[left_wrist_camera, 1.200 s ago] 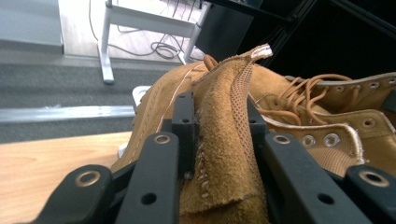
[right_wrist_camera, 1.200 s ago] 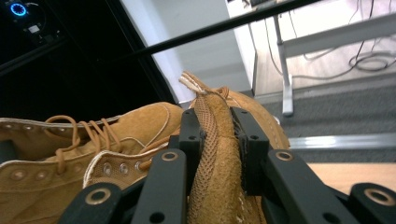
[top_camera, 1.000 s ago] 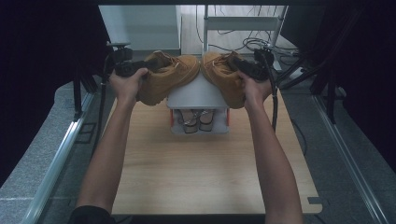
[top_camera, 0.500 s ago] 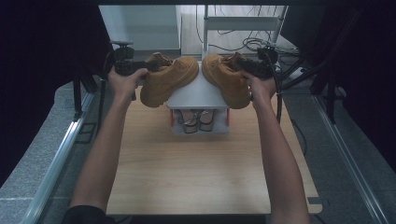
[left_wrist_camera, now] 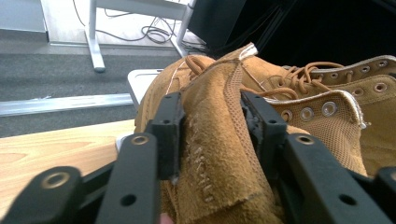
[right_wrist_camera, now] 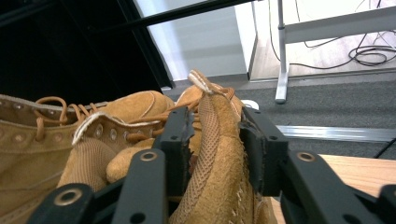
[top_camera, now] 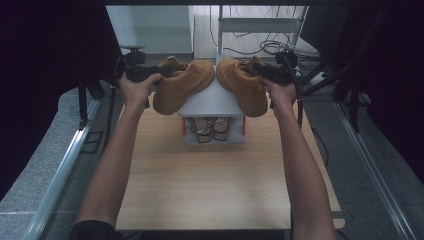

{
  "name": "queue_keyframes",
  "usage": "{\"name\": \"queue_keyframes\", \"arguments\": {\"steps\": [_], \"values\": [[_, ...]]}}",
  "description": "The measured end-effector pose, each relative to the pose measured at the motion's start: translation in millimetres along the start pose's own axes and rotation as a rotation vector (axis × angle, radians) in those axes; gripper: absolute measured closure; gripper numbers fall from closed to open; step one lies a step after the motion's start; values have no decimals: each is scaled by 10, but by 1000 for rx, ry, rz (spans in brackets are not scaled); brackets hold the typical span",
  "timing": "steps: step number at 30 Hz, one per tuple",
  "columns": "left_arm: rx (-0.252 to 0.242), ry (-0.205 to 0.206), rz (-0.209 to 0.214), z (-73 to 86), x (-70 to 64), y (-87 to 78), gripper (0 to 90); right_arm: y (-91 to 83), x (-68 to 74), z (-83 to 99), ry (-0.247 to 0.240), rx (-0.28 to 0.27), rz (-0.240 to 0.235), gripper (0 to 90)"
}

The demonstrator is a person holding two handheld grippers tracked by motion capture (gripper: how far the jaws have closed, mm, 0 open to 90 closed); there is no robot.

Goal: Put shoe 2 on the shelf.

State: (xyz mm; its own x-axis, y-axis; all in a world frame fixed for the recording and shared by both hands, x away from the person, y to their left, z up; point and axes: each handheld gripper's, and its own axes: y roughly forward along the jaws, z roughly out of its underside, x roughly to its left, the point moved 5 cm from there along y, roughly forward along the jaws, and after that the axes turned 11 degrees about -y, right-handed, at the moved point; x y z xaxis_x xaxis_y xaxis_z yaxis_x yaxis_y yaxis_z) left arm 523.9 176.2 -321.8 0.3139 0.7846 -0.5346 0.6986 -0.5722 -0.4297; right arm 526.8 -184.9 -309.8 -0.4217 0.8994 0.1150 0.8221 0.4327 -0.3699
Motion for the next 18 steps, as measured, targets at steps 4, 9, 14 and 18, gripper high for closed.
{"name": "queue_keyframes", "arguments": {"steps": [4,9,14,18], "values": [[0,18,10,9,28,-20,507,-21,-23,6,-4,-8,-20,540],[-33,61,19,14,-24,-85,414,-140,-12,-53,-25,-67,-32,509],[-72,83,32,3,-52,-200,394,-311,30,-110,-75,-96,-22,509],[-98,109,50,-22,-97,-355,390,-435,26,-99,-101,-107,-15,515]]}}
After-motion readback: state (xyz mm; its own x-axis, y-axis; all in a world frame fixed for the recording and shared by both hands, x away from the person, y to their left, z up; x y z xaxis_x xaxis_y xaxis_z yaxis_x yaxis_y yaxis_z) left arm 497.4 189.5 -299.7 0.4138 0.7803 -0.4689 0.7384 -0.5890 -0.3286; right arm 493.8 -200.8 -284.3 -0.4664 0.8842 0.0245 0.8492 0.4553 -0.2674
